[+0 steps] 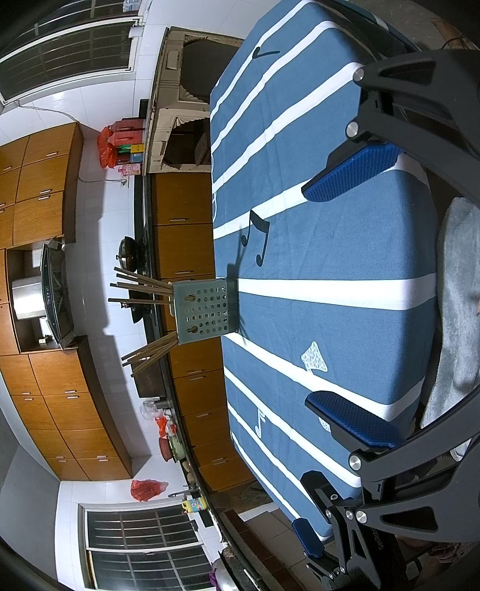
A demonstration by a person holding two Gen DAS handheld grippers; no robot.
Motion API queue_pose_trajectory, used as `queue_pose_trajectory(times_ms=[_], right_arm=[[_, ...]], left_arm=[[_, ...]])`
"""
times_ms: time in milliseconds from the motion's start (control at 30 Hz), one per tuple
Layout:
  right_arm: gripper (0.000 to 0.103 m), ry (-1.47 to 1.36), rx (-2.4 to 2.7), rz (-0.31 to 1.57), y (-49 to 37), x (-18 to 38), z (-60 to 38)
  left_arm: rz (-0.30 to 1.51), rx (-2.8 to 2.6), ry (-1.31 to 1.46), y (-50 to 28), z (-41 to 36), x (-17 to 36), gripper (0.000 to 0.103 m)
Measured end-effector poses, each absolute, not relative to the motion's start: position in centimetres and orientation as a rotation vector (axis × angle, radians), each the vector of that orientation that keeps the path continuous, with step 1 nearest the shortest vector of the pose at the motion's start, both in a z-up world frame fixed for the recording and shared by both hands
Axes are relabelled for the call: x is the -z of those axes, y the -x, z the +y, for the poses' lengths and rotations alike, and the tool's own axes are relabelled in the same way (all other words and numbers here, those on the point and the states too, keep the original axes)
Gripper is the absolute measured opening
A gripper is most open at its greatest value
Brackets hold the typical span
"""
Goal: Organize utensils
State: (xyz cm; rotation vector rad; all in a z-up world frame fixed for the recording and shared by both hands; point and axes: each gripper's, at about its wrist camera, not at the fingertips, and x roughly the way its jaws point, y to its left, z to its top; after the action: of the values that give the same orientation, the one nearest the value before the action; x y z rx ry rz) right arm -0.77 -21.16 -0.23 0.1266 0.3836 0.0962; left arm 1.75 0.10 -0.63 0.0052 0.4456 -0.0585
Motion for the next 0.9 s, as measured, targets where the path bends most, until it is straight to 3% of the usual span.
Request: queue_pose_trajectory(times_ms=[900], right_arm=[[0.101,-0.127,-0.096,0.385,0.77,0.09,-21.15]], left_arm=[[0.451,0.054,-0.003,-1.62,0.46,1.07,0.099]])
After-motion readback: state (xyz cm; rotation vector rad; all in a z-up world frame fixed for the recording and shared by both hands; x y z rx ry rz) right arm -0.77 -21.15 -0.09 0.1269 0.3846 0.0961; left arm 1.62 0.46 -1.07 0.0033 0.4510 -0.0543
